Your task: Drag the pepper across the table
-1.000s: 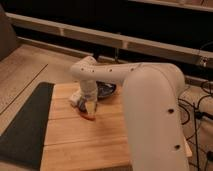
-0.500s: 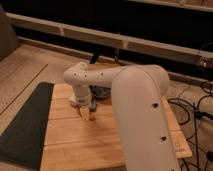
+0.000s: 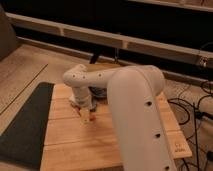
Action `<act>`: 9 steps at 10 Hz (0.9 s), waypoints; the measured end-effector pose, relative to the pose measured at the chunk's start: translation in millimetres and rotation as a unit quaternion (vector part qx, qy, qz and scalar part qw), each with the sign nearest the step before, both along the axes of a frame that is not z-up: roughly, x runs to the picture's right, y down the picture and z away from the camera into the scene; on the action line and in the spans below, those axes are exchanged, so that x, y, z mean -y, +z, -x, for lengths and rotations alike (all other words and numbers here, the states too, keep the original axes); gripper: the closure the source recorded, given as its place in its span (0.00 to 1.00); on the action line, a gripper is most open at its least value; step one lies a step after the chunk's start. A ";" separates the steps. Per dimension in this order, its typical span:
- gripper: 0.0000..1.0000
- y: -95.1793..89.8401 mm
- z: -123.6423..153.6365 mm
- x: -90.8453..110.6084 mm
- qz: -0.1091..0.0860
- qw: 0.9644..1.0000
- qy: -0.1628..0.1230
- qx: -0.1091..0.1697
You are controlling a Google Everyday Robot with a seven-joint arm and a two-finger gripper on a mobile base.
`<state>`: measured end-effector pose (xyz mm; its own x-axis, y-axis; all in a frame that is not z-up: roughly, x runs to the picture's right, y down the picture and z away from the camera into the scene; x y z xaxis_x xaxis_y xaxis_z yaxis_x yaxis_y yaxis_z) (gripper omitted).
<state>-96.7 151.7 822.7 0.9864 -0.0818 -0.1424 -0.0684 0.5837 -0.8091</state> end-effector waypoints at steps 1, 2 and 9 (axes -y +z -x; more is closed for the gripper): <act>0.35 3.2 -3.2 -5.7 0.006 1.000 -0.003 -0.008; 0.35 6.3 -5.2 -9.8 0.010 1.000 -0.003 -0.013; 0.35 41.7 -12.1 -11.6 0.006 0.999 0.016 -0.036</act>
